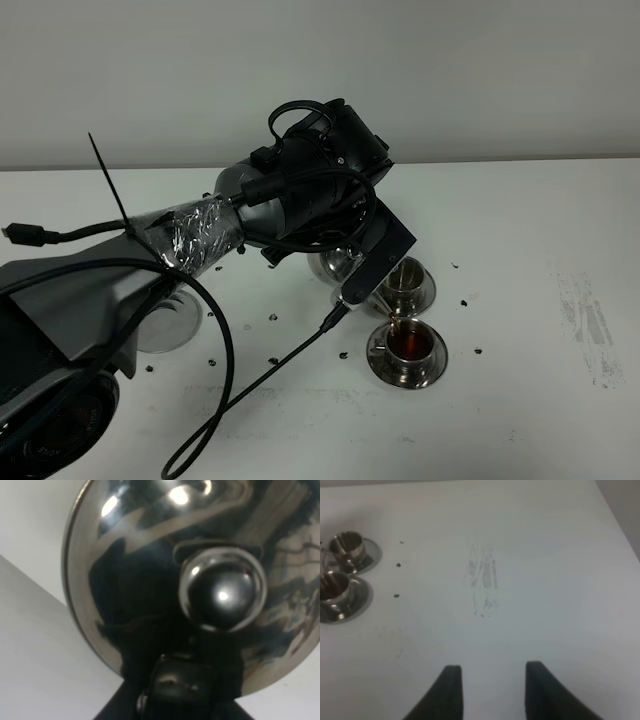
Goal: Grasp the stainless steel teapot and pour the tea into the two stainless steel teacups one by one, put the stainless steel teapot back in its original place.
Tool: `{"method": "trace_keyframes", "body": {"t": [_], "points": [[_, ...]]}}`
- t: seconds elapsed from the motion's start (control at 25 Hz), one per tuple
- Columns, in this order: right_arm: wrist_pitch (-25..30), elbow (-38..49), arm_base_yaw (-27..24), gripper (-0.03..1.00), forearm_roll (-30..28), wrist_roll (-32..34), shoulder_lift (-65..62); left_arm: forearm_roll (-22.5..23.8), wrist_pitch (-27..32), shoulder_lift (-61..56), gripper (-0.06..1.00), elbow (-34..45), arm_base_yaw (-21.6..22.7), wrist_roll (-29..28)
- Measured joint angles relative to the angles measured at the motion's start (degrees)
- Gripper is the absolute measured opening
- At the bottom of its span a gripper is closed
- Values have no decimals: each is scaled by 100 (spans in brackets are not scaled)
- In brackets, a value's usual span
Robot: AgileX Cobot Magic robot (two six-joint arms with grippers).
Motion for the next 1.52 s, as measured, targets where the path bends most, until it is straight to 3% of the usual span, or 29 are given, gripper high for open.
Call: {"method": "trace_keyframes", "body": {"t": [1.12,1.52], "points": [[0,0,0,29,0,5,0,146,-119,0,21,0,-131,1],[0,0,0,29,0,5,0,-280,31,0,21,0,6,-267]]}}
